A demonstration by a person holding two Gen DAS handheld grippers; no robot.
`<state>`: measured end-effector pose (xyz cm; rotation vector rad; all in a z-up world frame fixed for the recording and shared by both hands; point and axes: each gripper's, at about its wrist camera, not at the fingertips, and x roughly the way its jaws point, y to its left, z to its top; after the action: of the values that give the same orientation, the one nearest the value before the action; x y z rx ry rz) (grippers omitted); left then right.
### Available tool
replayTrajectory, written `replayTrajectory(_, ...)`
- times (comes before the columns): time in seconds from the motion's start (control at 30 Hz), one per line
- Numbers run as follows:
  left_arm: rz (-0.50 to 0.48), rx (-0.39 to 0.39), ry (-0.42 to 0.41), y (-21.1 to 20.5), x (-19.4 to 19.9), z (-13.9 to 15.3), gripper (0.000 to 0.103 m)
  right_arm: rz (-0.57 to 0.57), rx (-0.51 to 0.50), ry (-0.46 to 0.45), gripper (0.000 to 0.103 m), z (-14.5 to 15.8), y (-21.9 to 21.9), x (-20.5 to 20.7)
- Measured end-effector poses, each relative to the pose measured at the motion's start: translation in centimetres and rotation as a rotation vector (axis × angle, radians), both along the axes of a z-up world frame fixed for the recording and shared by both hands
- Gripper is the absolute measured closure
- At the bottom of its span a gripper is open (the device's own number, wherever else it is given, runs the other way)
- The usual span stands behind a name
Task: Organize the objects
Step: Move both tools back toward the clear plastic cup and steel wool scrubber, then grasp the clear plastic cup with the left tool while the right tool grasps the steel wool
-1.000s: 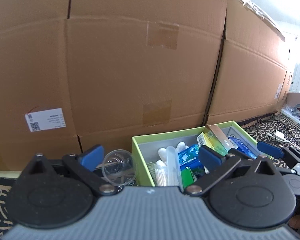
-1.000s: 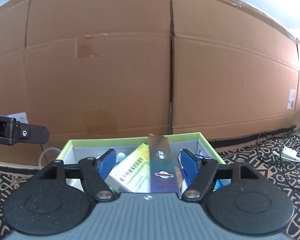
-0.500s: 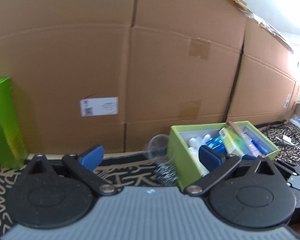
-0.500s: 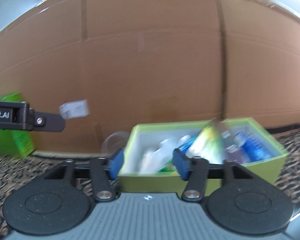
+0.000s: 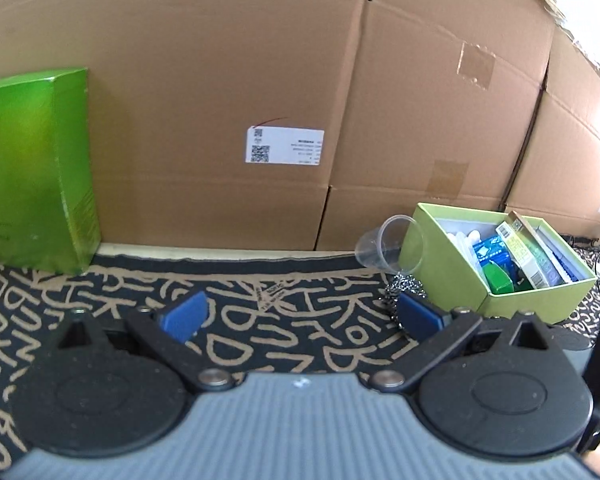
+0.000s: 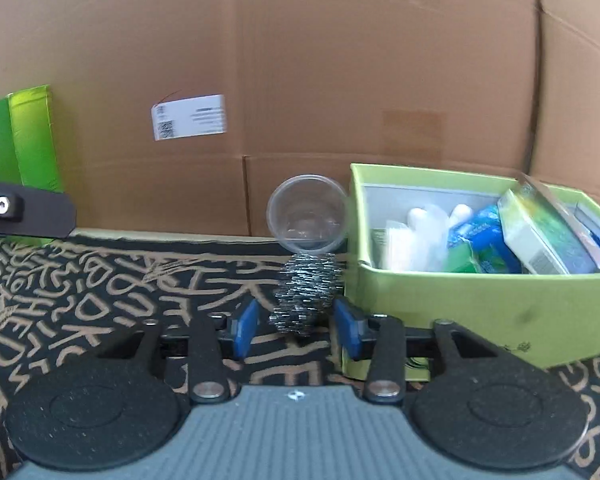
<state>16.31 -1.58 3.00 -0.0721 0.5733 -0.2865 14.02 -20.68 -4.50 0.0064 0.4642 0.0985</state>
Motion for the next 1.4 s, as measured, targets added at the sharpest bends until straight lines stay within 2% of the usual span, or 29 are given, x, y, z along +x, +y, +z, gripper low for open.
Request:
replayTrajectory(0.07, -0.022, 0.000, 0.007, -0.7, 0.8, -0.3, 0.000, -0.008, 0.022, 0.002, 0.067, 0.1, -0.8, -0.1)
replayTrajectory(0.2, -0.075, 0.009, 0.015, -3.0, 2.7, -1.0, 0.000, -0.036, 0.010, 0.002, 0.068, 0.0, -1.6, -0.2)
replayTrajectory(0.3, -0.100, 0.019, 0.019, -4.9, 4.6, -1.6, 0.006, -0.052, 0.018, -0.004, 0.067, -0.2, -2.5, -0.6)
replayTrajectory(0.43, -0.123, 0.005, 0.036, -7.7, 7.9, -2.3, 0.015, -0.036, 0.013, 0.011, 0.060, -0.5, -2.8, -0.7)
replayTrajectory(0.53, -0.111, 0.035, 0.031, -9.8, 10.3, -2.9, 0.019, -0.026, 0.000, 0.010, 0.057, -0.6, -2.6, -0.6)
replayTrajectory(0.6, -0.095, 0.042, 0.056, -10.7, 11.9, -3.5, 0.027, -0.022, 0.003, 0.014, 0.054, -0.7, -2.5, -0.5)
replayTrajectory(0.63, -0.092, 0.037, 0.078, -10.9, 12.6, -3.8, 0.034, -0.021, 0.000, 0.016, 0.051, -0.7, -2.4, -0.5)
replayTrajectory(0.7, -0.088, 0.032, 0.137, -11.1, 14.1, -4.7, 0.060, -0.016, -0.015, 0.019, 0.048, -0.7, -1.8, -0.3)
replayTrajectory(0.73, -0.088, 0.022, 0.175, -11.0, 14.8, -5.2, 0.079, -0.010, -0.022, 0.018, 0.048, -0.7, -1.6, -0.3)
replayTrajectory(0.77, -0.094, 0.004, 0.201, -10.7, 15.3, -5.6, 0.094, 0.002, -0.027, 0.018, 0.048, -0.7, -1.4, -0.4)
replayTrajectory(0.83, -0.103, -0.012, 0.205, -10.0, 15.3, -6.1, 0.095, 0.019, -0.036, 0.015, 0.048, -0.6, -0.9, -0.5)
replayTrajectory(0.97, -0.094, 0.005, 0.174, -8.1, 13.7, -6.0, 0.097, 0.028, -0.086, 0.006, 0.048, -0.8, 0.5, 0.1)
replayTrajectory(1.3, 0.019, -0.003, 0.161, -0.6, 7.9, -6.0, 0.099, 0.090, -0.123, -0.024, 0.047, 0.0, 3.3, 0.5)
replayTrajectory(1.4, 0.050, -0.007, 0.140, 1.1, 5.9, -5.7, 0.099, 0.070, -0.162, -0.026, 0.046, 0.1, 4.0, 1.8)
